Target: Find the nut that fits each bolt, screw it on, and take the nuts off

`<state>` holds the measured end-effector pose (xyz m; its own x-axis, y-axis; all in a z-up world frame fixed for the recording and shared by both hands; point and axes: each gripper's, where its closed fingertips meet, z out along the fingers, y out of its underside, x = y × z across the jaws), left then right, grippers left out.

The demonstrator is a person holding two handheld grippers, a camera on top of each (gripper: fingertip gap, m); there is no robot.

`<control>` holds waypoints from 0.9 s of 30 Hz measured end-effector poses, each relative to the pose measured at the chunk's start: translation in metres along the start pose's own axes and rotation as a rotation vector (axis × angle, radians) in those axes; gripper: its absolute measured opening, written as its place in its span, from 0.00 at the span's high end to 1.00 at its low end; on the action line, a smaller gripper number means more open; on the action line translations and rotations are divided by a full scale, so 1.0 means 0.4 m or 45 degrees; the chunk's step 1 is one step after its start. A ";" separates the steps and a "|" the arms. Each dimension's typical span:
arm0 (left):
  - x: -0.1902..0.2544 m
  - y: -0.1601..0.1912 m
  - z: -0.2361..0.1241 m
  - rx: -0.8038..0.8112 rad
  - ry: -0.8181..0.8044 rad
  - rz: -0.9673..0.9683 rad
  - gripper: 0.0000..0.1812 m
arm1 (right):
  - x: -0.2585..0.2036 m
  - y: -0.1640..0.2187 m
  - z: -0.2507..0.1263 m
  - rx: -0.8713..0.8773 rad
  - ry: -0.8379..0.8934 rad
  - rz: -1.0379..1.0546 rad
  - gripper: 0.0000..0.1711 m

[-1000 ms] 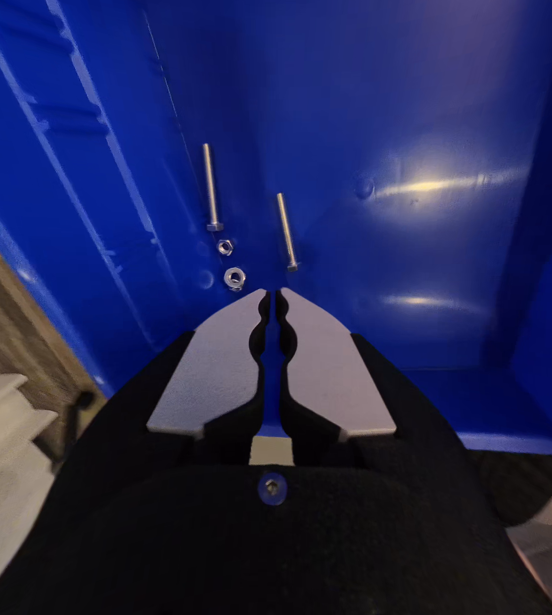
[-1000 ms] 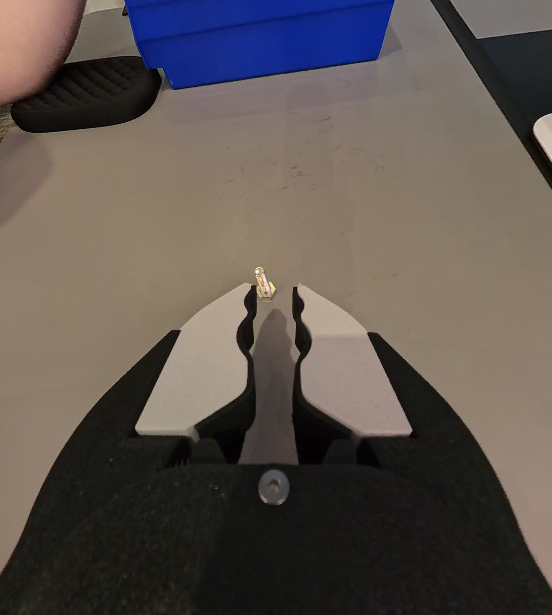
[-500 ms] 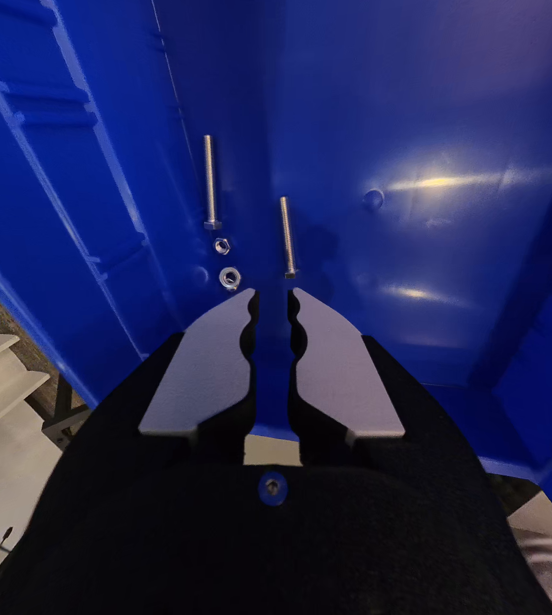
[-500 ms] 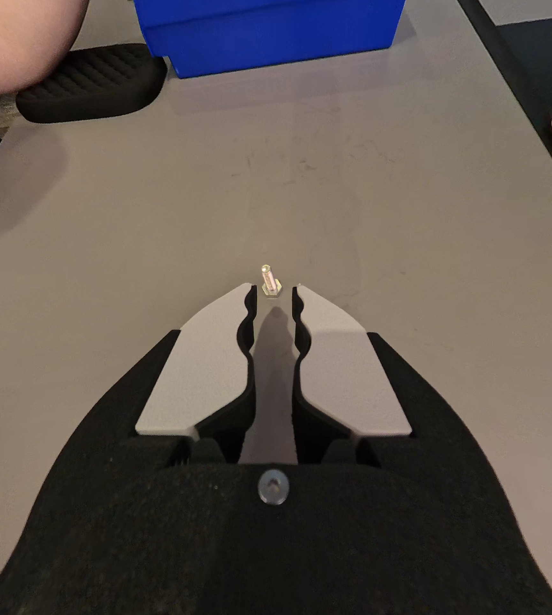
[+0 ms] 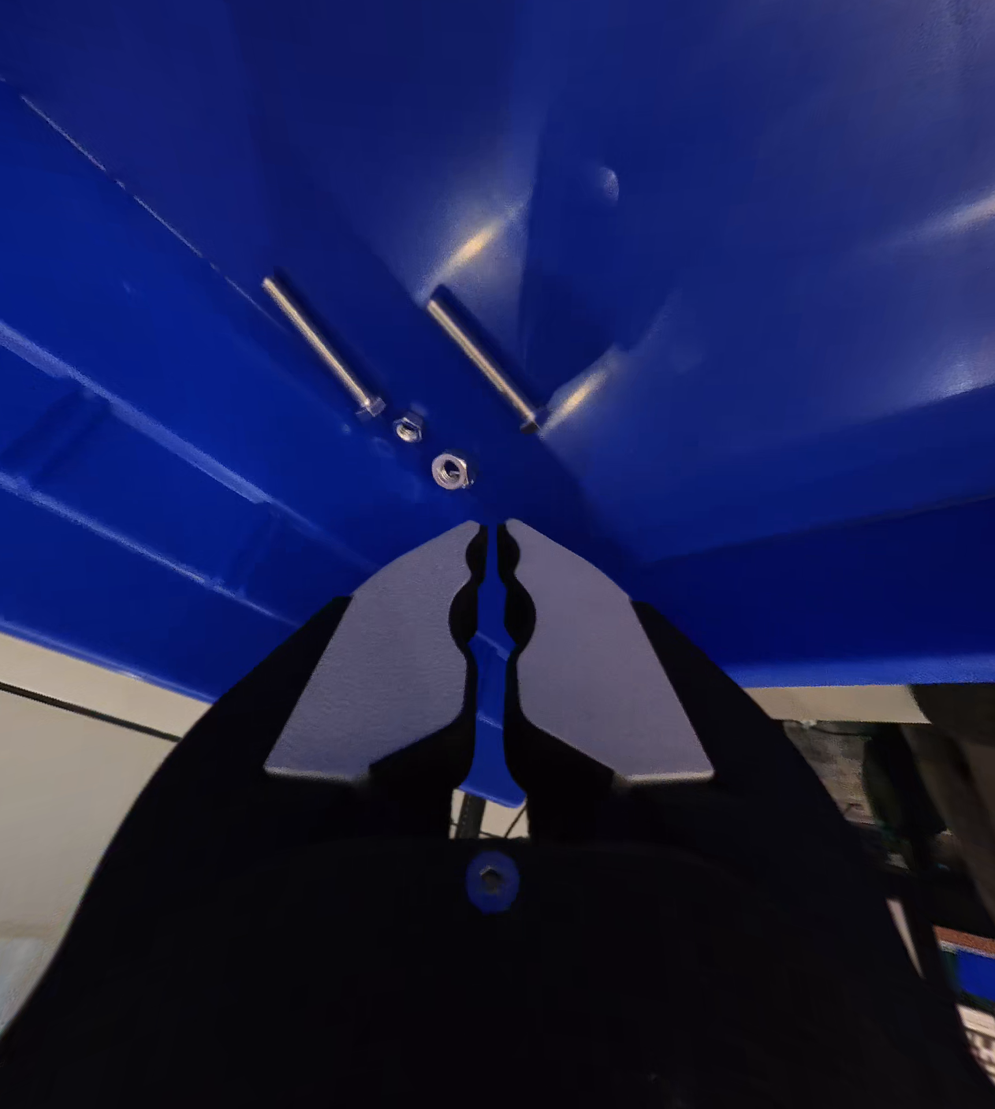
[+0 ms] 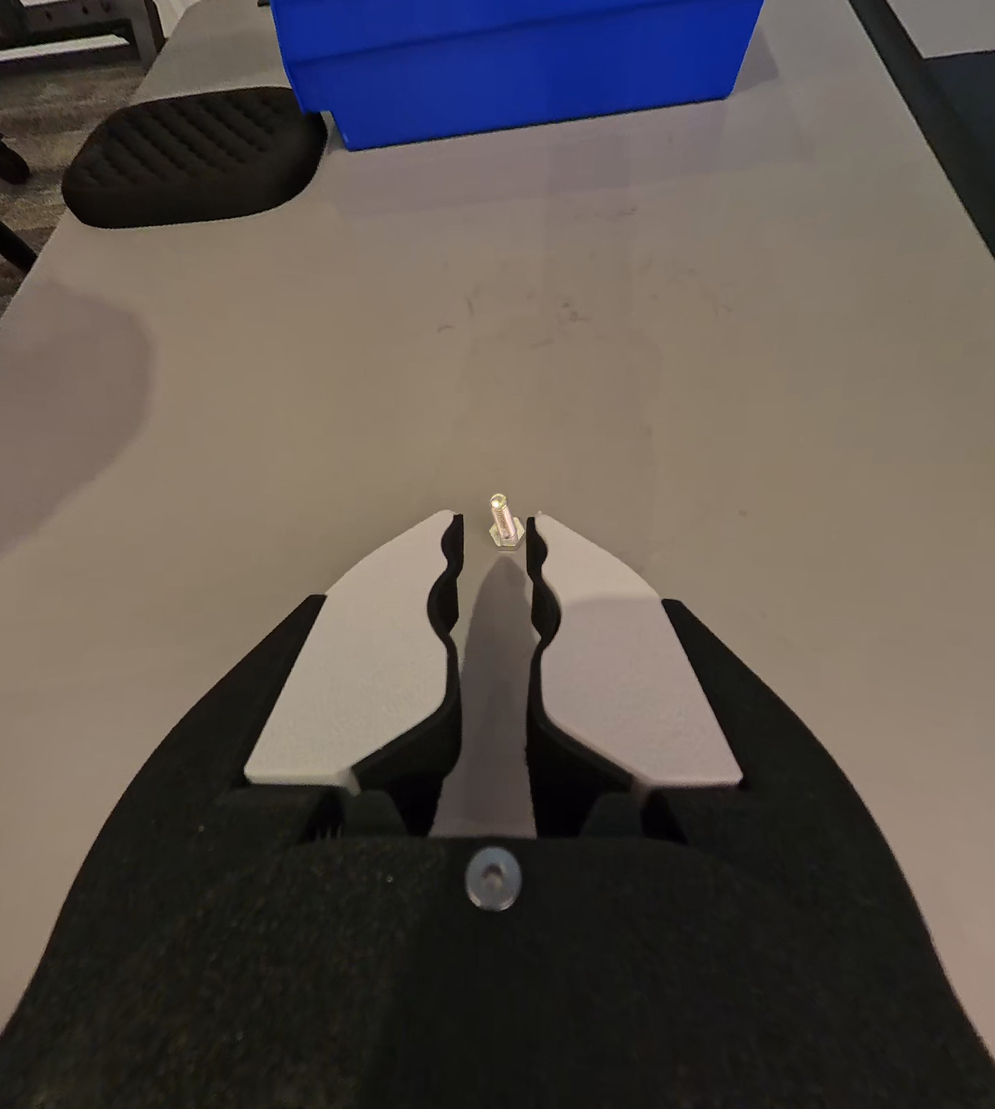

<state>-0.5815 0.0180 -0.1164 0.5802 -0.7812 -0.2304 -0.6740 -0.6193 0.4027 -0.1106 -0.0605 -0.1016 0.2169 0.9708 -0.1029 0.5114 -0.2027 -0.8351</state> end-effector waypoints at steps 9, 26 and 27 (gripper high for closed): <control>-0.024 -0.031 0.024 0.122 0.006 0.042 0.92 | -0.003 -0.003 -0.002 0.002 -0.009 0.000 0.89; -0.044 0.004 0.039 -0.116 -0.221 0.171 0.88 | -0.006 0.003 0.003 0.005 -0.043 0.025 0.89; -0.039 0.001 0.040 -0.111 -0.207 0.164 0.88 | -0.006 0.003 0.003 0.008 -0.045 0.026 0.89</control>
<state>-0.5984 0.0287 -0.1269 0.4057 -0.8602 -0.3091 -0.6914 -0.5100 0.5117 -0.1115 -0.0630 -0.1028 0.1976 0.9703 -0.1393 0.5019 -0.2222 -0.8359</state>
